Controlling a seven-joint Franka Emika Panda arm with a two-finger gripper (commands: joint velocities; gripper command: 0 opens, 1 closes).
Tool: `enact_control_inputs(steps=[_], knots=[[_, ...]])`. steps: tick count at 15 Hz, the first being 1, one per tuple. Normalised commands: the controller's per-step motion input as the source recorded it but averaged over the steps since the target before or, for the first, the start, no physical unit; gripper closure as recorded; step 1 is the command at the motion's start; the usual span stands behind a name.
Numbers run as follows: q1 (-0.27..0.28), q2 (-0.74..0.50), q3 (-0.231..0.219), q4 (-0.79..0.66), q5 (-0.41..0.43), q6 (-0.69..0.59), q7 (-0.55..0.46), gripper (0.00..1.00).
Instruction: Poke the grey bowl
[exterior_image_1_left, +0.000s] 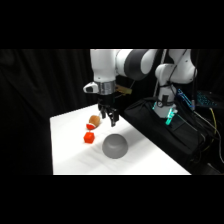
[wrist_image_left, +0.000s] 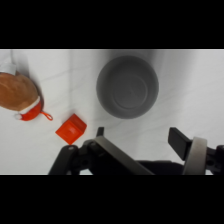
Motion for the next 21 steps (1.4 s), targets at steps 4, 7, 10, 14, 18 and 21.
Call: enact_control_inputs(steps=[4,7,10,14,18,21], knots=[[-0.023,0.0,0.019,0.0,0.057,0.0,-0.03,0.0],[-0.023,0.03,0.04,-0.07,0.155,0.18,-0.08,0.0],[-0.028,0.05,0.045,-0.1,0.182,0.32,-0.06,0.39],[-0.029,0.06,0.039,-0.08,0.111,0.3,-0.02,0.85],[-0.015,0.14,0.024,-0.04,0.018,0.23,0.05,1.0],[-0.037,0.26,0.031,0.03,0.04,0.24,-0.02,1.0]])
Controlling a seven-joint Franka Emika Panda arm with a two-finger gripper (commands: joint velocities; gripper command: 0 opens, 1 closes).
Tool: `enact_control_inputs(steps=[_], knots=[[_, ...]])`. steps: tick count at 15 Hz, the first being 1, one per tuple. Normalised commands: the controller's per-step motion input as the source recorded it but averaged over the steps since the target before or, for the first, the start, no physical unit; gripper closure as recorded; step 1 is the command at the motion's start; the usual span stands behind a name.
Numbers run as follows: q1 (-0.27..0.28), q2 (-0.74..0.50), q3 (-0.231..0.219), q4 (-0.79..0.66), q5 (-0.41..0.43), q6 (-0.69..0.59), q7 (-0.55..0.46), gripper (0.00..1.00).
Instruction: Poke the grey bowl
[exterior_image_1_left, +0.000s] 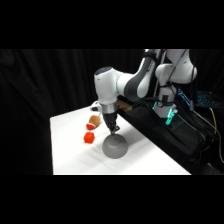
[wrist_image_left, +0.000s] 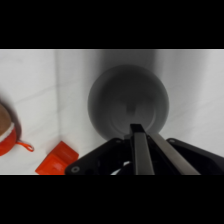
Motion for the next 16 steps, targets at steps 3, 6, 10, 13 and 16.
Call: enact_control_inputs(steps=[3,6,10,13,16], knots=[[-0.094,0.26,0.067,0.08,0.117,0.26,-0.14,1.0],[-0.091,0.15,0.083,0.07,0.108,0.16,-0.13,1.0],[0.012,-0.22,0.036,-0.11,-0.026,-0.07,0.02,1.0],[0.048,-0.52,0.018,-0.21,-0.049,-0.27,0.1,1.0],[0.007,-0.53,0.034,-0.12,0.018,-0.36,0.08,0.72]])
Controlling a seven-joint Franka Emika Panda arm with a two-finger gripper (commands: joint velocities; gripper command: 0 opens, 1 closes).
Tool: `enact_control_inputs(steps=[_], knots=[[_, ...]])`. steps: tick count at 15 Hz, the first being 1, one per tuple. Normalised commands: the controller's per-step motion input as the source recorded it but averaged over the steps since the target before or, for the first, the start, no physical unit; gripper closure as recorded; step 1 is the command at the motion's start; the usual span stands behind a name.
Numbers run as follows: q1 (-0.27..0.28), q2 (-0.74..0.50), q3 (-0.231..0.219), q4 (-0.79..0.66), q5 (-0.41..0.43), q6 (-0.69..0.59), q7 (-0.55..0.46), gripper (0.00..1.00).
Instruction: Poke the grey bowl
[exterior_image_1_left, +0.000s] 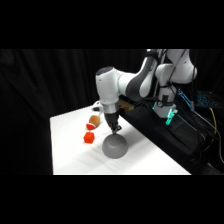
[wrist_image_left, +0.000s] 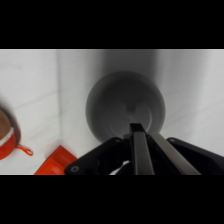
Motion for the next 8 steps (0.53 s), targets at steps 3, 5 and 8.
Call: enact_control_inputs(steps=[3,5,8], knots=[[-0.004,-0.47,0.028,-0.06,0.025,-0.33,0.07,0.4],[-0.009,-0.42,0.016,-0.02,0.005,-0.3,0.09,0.16],[-0.01,-0.35,0.014,0.02,-0.01,-0.29,0.12,0.0]])
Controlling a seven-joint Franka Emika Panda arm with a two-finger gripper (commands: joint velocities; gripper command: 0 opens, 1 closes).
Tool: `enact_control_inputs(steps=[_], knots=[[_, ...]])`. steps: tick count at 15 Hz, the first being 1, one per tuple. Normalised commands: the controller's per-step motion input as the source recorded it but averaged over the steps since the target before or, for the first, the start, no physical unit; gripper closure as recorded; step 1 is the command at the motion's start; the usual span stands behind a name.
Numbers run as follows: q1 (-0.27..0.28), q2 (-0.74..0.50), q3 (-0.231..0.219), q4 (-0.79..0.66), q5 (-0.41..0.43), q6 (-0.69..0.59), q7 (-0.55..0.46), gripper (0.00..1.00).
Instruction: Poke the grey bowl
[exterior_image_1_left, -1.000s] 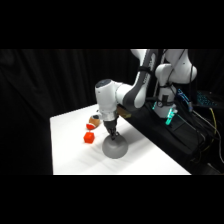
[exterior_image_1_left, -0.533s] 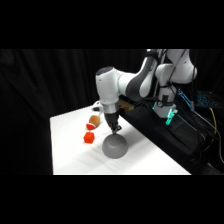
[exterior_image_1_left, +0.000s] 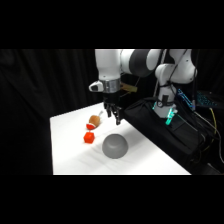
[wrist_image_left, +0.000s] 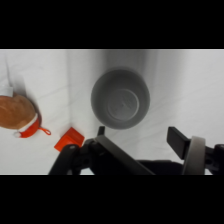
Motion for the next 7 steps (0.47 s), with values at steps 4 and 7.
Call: enact_control_inputs(steps=[4,7], knots=[[-0.009,-0.25,0.021,0.06,0.008,-0.24,0.11,0.0],[-0.018,-0.14,0.016,0.07,0.001,-0.17,0.08,0.0]])
